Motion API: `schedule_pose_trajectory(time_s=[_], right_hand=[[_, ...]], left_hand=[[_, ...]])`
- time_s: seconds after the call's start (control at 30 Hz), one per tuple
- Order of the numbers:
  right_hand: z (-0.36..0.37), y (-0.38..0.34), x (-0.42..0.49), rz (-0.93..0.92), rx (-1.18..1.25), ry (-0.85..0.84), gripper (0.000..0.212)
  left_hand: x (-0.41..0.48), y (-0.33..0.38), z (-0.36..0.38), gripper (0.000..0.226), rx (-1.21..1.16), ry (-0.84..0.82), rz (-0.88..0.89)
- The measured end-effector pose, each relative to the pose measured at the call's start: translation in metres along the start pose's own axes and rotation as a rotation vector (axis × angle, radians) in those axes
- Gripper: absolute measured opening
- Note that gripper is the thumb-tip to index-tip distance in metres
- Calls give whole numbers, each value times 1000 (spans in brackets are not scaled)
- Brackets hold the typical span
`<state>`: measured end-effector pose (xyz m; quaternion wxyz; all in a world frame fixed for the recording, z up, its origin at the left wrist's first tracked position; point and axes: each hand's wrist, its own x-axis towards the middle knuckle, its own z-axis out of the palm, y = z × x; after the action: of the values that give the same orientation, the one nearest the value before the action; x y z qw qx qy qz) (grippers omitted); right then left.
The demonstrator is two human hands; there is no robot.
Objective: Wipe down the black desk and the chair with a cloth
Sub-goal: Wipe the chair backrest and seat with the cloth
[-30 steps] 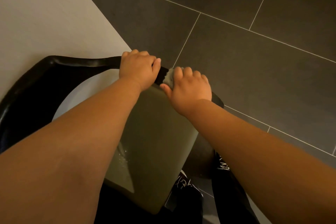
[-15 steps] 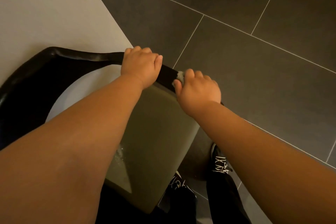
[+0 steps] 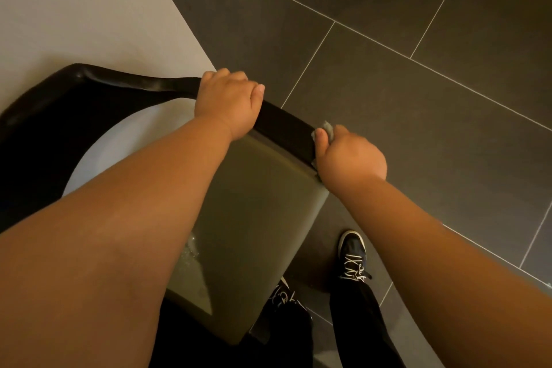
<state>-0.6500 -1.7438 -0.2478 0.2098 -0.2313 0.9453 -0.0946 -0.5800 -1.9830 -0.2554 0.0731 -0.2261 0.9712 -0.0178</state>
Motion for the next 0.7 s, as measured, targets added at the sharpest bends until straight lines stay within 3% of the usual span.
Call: schedule_pose_trajectory(time_s=[0.2,0.43,0.7], right_hand=[[1,-33,22,-179,-27,-13,49],[9,40,-43,-88,137,88,43],[9,-18,-10,-299,-195,104,74]], left_hand=[[0,2,0,59,11,-5,-11],[-1,3,-2,65,53,-45,-30],[-9,8,-4,59,-15,-84,-76]])
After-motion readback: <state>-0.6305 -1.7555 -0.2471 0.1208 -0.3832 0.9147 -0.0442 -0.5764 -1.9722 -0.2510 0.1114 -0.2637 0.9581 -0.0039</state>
